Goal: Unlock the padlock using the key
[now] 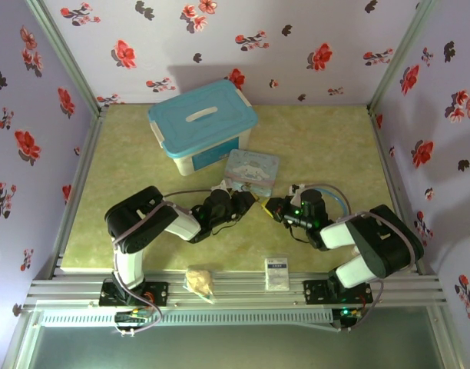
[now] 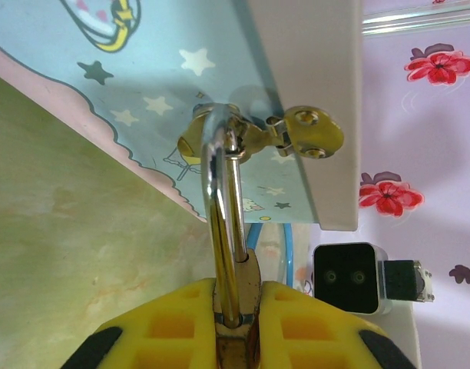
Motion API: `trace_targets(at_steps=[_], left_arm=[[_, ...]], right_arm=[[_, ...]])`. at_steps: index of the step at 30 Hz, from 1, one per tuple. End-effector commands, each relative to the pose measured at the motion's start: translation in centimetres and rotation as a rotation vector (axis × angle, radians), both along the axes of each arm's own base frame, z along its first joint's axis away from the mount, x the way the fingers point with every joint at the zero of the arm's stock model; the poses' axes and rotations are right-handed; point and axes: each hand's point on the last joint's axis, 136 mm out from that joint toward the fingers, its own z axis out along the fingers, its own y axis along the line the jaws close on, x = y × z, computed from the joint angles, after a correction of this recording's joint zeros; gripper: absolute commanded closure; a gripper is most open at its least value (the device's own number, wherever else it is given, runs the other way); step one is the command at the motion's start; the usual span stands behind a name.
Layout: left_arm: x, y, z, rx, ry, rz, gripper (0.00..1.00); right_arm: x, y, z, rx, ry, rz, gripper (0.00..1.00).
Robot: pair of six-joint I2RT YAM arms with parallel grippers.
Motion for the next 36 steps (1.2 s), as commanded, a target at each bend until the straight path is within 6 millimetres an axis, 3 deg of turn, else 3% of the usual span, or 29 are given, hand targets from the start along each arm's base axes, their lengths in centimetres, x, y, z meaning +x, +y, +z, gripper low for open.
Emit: trace_targets(at_steps=[1, 12, 21, 28, 31, 36], left_arm=[[-0.2, -1.5, 3.5, -0.100, -0.060, -0.028, 1.00], [0.2, -1.8, 3.7, -0.119, -0.056, -0.006, 1.00], [-0.2, -2.0, 4.4, -0.147, -0.053, -0.018, 1.00], [-0.4, -1.8, 3.4, -0.128, -0.044, -0.016, 1.00], [-0.6, -2.3, 3.5, -0.142, -0.039, -0.031, 1.00], [-0.7, -2.3, 3.3, -0.136, -0.033, -0.033, 1.00]], right_arm=[[1.8, 0.3, 3.0, 0.062, -0.080, -0.057, 1.00], [0.6, -0.1, 2.8, 0.051, -0.041, -0.161, 1.00], [1.8, 0.3, 2.8, 0.153, -0.025, -0.141, 1.00], [2.1, 0.0, 1.6, 0.193, -0.013, -0.144, 1.00], [2.4, 0.8, 0.9, 0.187, -0.003, -0.127, 1.00], [2.7, 3.0, 2.6, 0.193, -0.073, -0.095, 1.00]])
